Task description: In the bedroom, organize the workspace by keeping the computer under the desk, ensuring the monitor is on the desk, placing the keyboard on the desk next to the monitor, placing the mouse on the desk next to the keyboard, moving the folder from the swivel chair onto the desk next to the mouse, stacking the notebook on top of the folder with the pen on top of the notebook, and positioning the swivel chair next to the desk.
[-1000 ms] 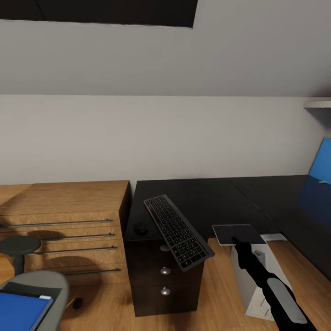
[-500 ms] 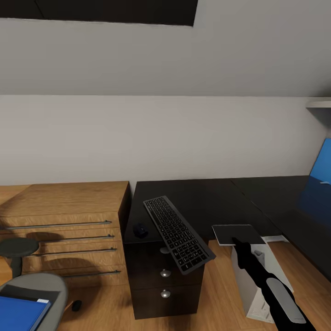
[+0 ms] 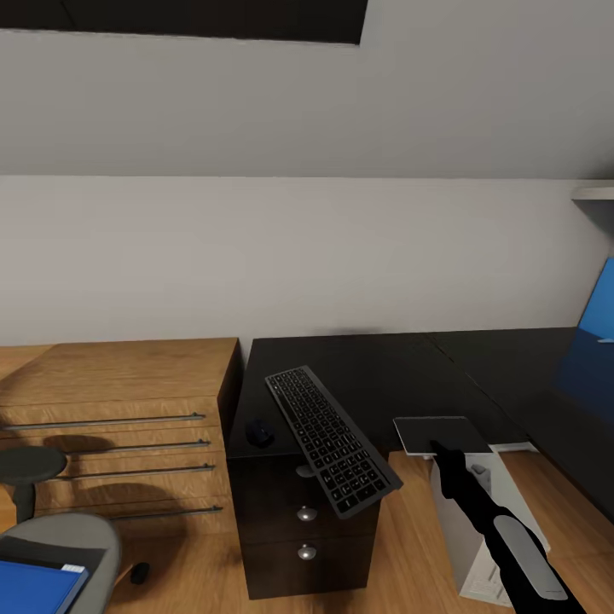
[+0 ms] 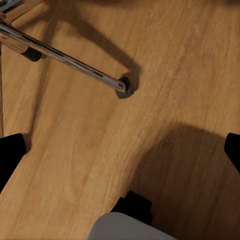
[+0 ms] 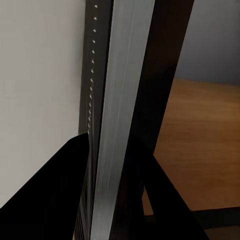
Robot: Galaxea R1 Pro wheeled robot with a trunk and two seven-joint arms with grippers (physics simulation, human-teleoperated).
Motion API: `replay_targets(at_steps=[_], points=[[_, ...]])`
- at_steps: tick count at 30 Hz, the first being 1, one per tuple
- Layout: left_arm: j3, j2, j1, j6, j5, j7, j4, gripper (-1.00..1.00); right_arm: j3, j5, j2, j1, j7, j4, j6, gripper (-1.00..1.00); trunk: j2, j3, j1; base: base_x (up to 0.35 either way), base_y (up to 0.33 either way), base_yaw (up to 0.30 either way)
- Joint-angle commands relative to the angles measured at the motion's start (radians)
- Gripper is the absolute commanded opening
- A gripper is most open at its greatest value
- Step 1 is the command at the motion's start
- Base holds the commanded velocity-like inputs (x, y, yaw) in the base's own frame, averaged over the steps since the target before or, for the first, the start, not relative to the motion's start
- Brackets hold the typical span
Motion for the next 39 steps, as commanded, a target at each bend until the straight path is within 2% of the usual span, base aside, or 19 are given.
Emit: replay_targets(at_steps=[1,25,30,39], points=[[-0.005,0.002,-0.001,-0.008,0.010,0.005,-0.002,1.00,-0.002,-0.008,0.000,0.000,0.004,0.000,0.006,-1.00,0.000,-0.001,0.000,0.002,0.000,0.000],[-0.004,0.001,-0.001,-0.008,0.011,0.006,0.001,1.00,-0.003,-0.007,-0.001,0.000,0.004,0.000,0.007,-1.00,0.000,-0.001,0.000,0.000,0.000,0.000],[-0.005,0.001,-0.001,-0.008,0.010,0.006,0.001,1.00,-0.003,-0.007,-0.001,0.000,0.004,0.000,0.007,-1.00,0.035,0.015,-0.019,0.000,0.000,0.000],[-0.005,0.000,-0.001,-0.008,0.011,0.005,0.004,1.00,-0.003,-0.007,-0.001,0.000,0.003,0.000,0.007,-1.00,0.035,0.015,-0.019,0.001,0.000,0.000]])
